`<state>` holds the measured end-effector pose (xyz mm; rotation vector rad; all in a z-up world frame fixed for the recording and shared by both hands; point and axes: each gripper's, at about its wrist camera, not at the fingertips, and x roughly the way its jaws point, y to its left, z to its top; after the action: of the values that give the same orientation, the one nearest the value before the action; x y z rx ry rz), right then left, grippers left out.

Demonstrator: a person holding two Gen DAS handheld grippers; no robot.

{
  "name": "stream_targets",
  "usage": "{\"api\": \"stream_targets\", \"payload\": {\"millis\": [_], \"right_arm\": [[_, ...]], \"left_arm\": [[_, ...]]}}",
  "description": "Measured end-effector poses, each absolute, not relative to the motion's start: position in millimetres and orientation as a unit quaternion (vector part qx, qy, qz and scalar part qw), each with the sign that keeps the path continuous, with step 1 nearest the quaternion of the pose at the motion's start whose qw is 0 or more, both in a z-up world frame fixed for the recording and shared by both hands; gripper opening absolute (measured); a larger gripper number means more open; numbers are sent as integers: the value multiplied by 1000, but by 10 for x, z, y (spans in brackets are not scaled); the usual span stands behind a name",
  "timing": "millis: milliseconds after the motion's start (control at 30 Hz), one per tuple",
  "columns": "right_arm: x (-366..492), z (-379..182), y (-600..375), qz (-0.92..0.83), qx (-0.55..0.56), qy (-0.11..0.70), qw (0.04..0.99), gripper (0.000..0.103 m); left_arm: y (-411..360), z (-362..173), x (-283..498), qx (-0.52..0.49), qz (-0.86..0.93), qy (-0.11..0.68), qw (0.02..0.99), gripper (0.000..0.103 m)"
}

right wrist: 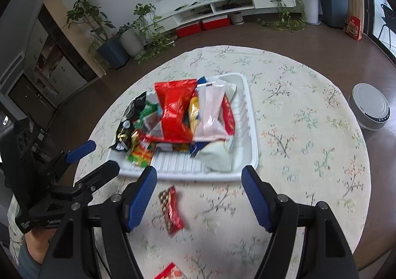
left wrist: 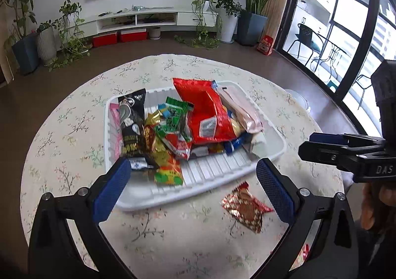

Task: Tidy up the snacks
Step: 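Withdraw both open tools from the tray toward the last two packets, then grasp the brown chocolate packet with the left tool while the right tool grasps the red-white candy packet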

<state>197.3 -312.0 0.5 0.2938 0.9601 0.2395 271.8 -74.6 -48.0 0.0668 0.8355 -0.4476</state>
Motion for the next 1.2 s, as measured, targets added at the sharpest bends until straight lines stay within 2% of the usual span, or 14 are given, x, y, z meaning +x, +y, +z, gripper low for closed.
{"api": "stream_targets", "payload": {"millis": [200, 600, 767, 1067, 1200], "right_arm": [[1558, 18, -3028, 144, 110, 470, 864, 74], [809, -229, -2491, 272, -74, 508, 814, 74], [772, -438, -2351, 293, -123, 526, 789, 73], [891, -720, -2263, 303, -157, 552, 760, 62], [931, -760, -2259, 310, -159, 552, 757, 62]], "left_arm": [[-662, -554, 2324, 45, -206, 397, 893, 103], [-600, -678, 1894, 35, -183, 408, 894, 103], [-600, -726, 1869, 25, -171, 437, 883, 103], [-703, -853, 1988, 46, -181, 467, 864, 102], [-753, -893, 2065, 58, -186, 476, 858, 102]]}}
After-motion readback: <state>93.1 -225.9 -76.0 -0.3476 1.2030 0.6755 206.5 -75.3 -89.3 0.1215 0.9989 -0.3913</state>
